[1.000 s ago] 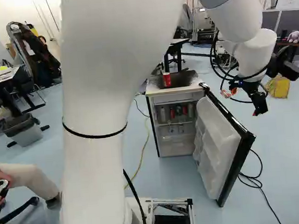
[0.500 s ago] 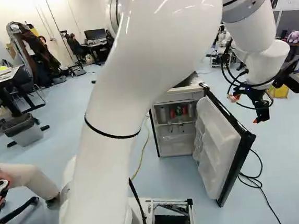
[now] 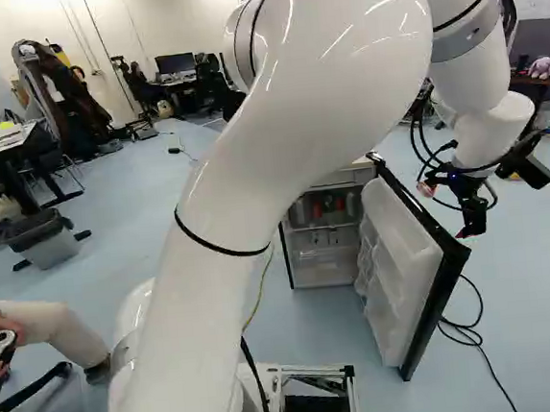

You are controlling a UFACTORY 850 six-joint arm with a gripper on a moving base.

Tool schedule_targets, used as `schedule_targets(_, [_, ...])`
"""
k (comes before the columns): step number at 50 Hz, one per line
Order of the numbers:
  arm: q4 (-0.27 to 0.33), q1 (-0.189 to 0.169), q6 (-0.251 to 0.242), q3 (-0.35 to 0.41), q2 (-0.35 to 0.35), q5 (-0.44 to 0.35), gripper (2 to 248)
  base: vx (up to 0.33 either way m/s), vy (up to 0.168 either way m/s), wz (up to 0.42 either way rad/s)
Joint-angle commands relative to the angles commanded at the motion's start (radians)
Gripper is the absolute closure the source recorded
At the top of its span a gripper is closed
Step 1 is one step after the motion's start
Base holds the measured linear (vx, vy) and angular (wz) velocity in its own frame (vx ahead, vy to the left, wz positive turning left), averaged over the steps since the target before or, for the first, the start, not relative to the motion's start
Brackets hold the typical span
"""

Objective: Grab a drink from the fridge

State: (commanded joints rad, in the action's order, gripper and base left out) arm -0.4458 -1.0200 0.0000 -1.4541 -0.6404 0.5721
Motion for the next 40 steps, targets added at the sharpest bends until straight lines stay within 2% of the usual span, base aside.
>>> schedule_targets(40, [0.0, 0.004, 0.0, 0.027, 0.017, 0.0, 3, 0.0, 0.0, 0.0])
